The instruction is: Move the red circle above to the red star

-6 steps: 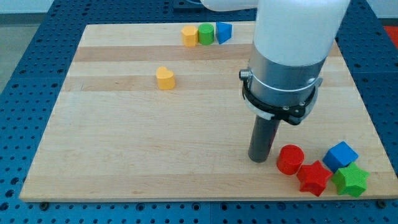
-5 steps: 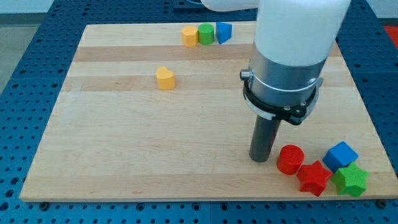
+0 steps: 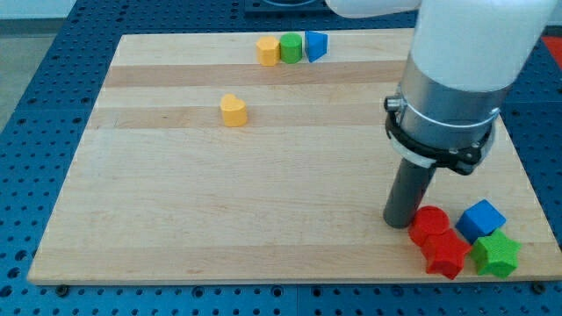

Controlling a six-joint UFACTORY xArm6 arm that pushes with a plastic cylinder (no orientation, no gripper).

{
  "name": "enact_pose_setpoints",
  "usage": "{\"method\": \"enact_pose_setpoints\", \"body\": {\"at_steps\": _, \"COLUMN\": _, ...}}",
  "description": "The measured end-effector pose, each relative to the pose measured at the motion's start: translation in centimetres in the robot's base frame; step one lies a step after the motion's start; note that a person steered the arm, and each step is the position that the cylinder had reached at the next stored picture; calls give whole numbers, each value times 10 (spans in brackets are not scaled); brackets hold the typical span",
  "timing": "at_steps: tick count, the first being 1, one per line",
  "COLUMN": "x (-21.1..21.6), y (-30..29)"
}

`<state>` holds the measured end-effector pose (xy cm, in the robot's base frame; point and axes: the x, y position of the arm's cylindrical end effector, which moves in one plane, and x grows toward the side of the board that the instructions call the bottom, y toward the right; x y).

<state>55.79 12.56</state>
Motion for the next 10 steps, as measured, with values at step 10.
{"method": "enact_pose_setpoints", "body": {"at_steps": 10, "x": -1, "y": -43}}
